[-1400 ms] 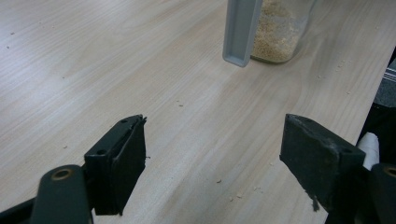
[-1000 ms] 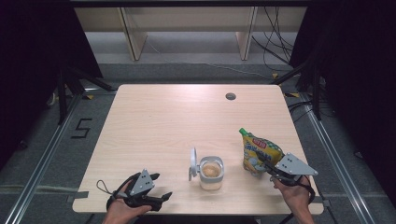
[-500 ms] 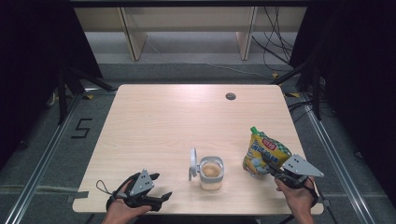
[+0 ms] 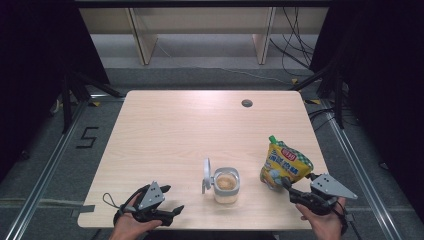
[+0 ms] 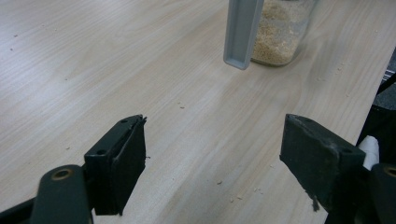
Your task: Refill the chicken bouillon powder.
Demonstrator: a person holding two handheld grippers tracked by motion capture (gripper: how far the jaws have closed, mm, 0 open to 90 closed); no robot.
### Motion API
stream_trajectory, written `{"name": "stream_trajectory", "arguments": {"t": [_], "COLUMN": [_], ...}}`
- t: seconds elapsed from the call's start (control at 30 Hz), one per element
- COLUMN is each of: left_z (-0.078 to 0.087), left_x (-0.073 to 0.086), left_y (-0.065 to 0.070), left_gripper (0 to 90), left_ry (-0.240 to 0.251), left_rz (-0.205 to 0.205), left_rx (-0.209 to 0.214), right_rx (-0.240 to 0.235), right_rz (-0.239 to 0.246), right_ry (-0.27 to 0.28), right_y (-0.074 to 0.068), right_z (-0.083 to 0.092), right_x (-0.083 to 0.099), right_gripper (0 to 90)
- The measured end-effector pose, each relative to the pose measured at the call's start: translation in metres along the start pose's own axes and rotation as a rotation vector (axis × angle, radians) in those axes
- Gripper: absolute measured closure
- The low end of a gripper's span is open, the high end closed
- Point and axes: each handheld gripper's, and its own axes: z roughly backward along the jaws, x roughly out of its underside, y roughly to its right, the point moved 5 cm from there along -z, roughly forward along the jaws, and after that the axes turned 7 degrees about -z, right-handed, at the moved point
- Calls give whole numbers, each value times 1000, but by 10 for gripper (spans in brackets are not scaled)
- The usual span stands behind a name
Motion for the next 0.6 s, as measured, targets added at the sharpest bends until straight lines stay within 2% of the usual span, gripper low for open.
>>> {"name": "stream_trajectory", "arguments": {"t": [0.03, 0.07, 0.1, 0.13, 0.2, 0.23, 0.27, 0.3, 0.37, 0.4, 0.47, 0.5, 0.53, 0.57, 0.6], "left_z": [-1, -1, -1, -1, 0, -1, -1, 0, 0, -2, 0, -2, -2, 0, -2], "left_x": [-1, -1, 0, -1, -1, -1, -1, 0, 0, -1, 0, -2, -1, -1, -3], "left_y": [-1, -1, 1, 1, 0, 0, 0, -3, -4, -3, -3, -2, -2, -2, 1], "left_gripper": [217, 217, 217, 217, 217, 217, 217, 217, 217, 216, 215, 215, 215, 215, 215], "left_ry": [12, 11, 10, 19, 6, 12, 14, -2, -4, 14, -9, 24, 17, -12, 20], "left_rz": [-13, -9, 25, 26, 15, 28, 31, 4, 12, 34, 21, 29, 25, 2, 36], "left_rx": [2, 2, -1, 2, 3, 7, 5, -1, 4, 5, 19, 14, 18, 14, 18], "right_rx": [-5, -1, -4, 2, 3, 8, 5, 1, 17, 17, 24, 23, 20, 16, 13], "right_rz": [14, -13, 8, 5, -17, -13, -38, -57, -56, -51, -50, -51, -45, -47, -44], "right_ry": [3, -14, -6, -14, -38, -35, -34, -46, -61, -63, -79, -87, -96, -117, -136], "right_y": [1, 0, 1, 1, 0, 1, -1, -2, -2, -3, -3, -4, -4, -6, -8], "right_z": [0, 2, 1, 2, 3, 3, 4, 5, 8, 9, 11, 12, 12, 12, 12], "right_x": [1, 3, 3, 5, 10, 10, 12, 13, 16, 18, 20, 22, 23, 25, 28], "right_gripper": [308, 306, 296, 285, 245, 222, 205, 194, 170, 171, 163, 163, 163, 163, 162]}}
